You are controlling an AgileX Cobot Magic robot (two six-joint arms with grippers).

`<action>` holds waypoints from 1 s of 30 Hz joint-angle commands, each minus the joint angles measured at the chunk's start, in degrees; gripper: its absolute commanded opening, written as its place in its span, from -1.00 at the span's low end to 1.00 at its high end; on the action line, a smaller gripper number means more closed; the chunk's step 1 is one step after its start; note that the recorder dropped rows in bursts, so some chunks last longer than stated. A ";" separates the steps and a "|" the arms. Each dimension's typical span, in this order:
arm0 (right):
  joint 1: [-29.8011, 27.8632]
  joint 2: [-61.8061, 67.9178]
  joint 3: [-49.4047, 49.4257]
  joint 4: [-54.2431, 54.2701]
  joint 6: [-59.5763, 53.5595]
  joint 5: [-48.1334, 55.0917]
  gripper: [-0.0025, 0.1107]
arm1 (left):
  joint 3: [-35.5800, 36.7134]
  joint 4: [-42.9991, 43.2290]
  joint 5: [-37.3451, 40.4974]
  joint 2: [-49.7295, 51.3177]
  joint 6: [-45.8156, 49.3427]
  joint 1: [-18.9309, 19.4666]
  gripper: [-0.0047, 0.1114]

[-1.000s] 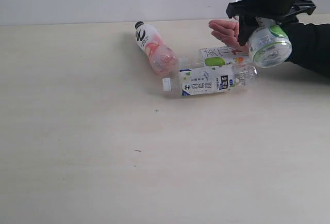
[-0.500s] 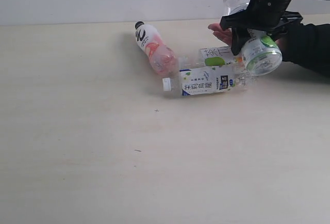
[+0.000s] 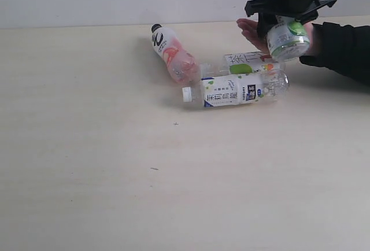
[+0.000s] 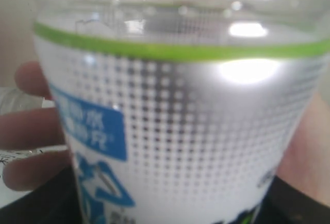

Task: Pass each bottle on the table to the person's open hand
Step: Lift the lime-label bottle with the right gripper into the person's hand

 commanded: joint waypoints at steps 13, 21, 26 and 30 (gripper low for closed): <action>-0.04 3.24 -3.94 -0.91 -0.08 7.15 -0.90 | -0.03 0.28 0.18 -0.28 0.18 -0.05 -0.92; -0.04 3.24 -3.94 -0.80 -0.22 8.48 -0.18 | -0.03 0.28 0.18 -0.28 0.18 -0.05 -0.92; -0.04 3.24 -3.94 -0.80 -0.22 8.37 0.17 | -0.03 0.28 0.18 -0.28 0.18 -0.05 -0.92; -0.04 3.24 -3.94 -0.80 -1.19 8.47 0.28 | -0.03 0.28 0.18 -0.28 0.18 -0.05 -0.92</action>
